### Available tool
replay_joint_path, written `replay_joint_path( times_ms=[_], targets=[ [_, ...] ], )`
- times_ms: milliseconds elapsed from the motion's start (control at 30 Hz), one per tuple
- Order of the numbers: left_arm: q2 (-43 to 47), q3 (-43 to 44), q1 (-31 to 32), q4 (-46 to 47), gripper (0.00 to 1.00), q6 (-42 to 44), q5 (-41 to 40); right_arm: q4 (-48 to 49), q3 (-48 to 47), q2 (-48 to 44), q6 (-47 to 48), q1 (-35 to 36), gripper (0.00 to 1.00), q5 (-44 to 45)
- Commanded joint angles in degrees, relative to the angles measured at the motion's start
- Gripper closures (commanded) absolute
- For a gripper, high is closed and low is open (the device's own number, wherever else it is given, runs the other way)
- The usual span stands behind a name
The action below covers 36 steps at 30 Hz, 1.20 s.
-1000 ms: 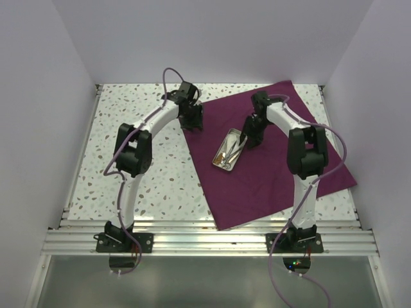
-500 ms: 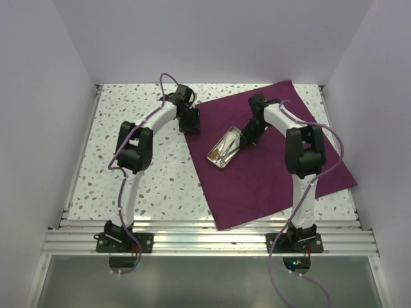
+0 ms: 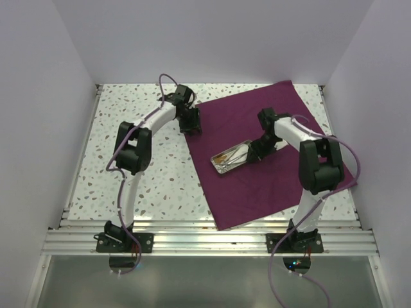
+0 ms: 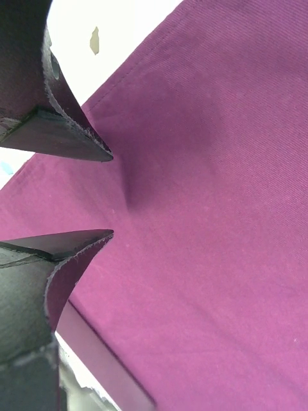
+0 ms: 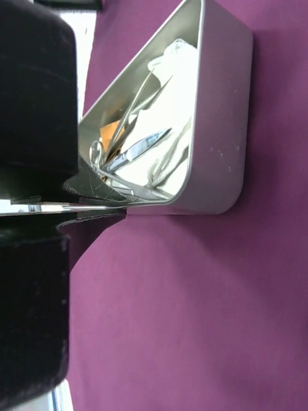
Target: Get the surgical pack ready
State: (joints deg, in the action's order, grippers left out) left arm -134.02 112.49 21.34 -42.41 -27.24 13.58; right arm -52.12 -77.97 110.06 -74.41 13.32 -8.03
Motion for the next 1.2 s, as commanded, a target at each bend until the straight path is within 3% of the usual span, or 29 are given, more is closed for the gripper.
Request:
replay_joint_path(
  times_ms=[0,267,433,633,967,1033,1067,1167],
  targets=[
    [5.25,-1.47,-0.34,2.16,0.50,-2.11,0.30,1.31,6.23,-10.28,-11.18,-2.16,1.00,1.71],
    [7.19,-5.08,-0.34,4.09,0.50,-3.69,-0.22,9.48,24.33,-23.48,-33.13,-5.15,1.00,1.18],
    [8.51,-6.75,-0.25,5.15,0.50,-4.13,0.48,22.13,32.35,-26.47,-45.27,-5.15,1.00,-1.28],
    [8.25,-6.93,-0.25,5.85,0.50,-4.13,1.88,36.02,37.89,-25.51,-53.36,-5.15,1.00,-3.04],
    [6.93,-5.79,0.36,8.57,0.52,-4.05,5.57,39.29,38.61,-24.98,-56.29,-5.32,1.00,-2.33],
    [6.31,-6.05,0.37,10.06,0.50,-4.39,7.68,36.05,36.76,-24.29,-52.18,-5.85,0.86,-3.13],
    [5.61,-6.05,0.45,10.42,0.50,-4.57,8.12,34.82,34.49,-23.84,-50.41,-6.03,0.72,-3.65],
    [4.73,-5.88,0.37,10.25,0.48,-5.45,7.25,25.35,28.17,-22.26,-42.50,-6.73,0.51,-4.71]
  ],
)
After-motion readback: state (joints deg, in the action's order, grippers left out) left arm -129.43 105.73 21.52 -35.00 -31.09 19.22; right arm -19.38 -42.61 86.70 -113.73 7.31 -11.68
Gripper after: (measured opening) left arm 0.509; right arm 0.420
